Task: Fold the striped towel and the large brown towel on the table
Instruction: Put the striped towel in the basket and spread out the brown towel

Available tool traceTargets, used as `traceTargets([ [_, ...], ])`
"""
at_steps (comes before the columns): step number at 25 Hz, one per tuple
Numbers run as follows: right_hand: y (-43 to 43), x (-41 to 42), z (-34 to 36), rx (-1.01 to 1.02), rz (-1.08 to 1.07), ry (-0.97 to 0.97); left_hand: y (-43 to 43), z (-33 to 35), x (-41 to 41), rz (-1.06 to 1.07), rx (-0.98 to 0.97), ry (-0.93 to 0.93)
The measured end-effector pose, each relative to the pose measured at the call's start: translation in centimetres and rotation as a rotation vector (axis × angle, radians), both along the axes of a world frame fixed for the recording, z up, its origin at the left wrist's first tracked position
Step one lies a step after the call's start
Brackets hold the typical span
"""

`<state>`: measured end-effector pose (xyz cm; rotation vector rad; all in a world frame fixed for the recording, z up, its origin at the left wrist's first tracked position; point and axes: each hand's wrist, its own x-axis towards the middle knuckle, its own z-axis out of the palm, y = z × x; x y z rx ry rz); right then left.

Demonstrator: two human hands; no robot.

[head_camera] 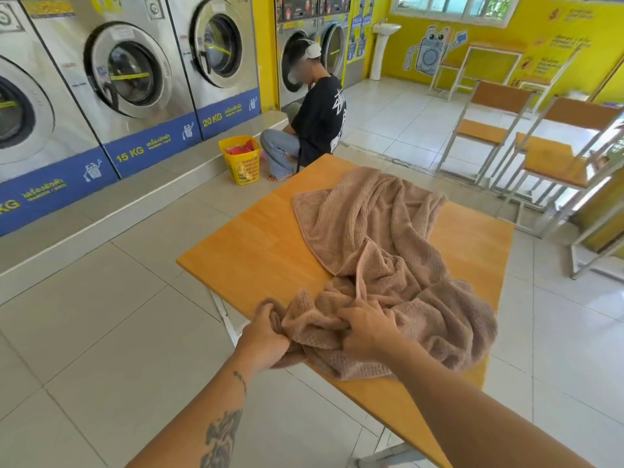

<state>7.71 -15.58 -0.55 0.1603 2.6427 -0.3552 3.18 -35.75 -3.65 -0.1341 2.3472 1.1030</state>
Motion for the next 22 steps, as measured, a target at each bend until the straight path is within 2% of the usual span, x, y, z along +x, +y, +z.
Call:
traceTargets([
  [3, 2.7, 0.9, 0.0, 0.055, -0.109, -0.029, -0.1, -1.1, 0.4, -0.086, -0.062, -0.07],
  [6, 4.4, -0.8, 2.3, -0.025, -0.264, 0.11, -0.9, -1.7, 0.9, -0.15, -0.09, -0.102],
  [7, 4.3, -1.9, 3.3, -0.071, -0.304, 0.185, -1.2, -2.0, 1.1, -0.212, -0.113, -0.17],
  [10, 2.2, -5.1, 6.2, -0.277, -0.319, 0.441, -2.2, -2.1, 1.8, -0.381, -0.218, -0.542],
  [11, 1.2, -5.9, 6.8, -0.351, -0.305, 0.519, -2.7, -2.2, 1.9, -0.393, -0.247, -0.595],
  [12, 0.3, -6.4, 7.2, -0.408, -0.294, 0.579, -3.0, -2.1, 1.8, -0.382, -0.269, -0.557],
  [14, -0.6, -6.7, 7.0, -0.35, -0.267, 0.616, -3.1, -1.3, 1.2, -0.278, -0.288, -0.274],
  [16, -0.1, -6.1, 5.8, -0.141, -0.277, 0.505, -2.3, -0.1, 0.4, -0.16, -0.156, -0.03],
  [19, 2.0, -4.0, 3.8, -0.033, -0.327, 0.25, 0.9, 1.2, -0.4, -0.178, 0.125, 0.037],
  [22, 4.1, -1.0, 2.0, 0.033, -0.25, -0.038, 3.8, 0.3, -0.8, -0.268, 0.076, 0.037],
])
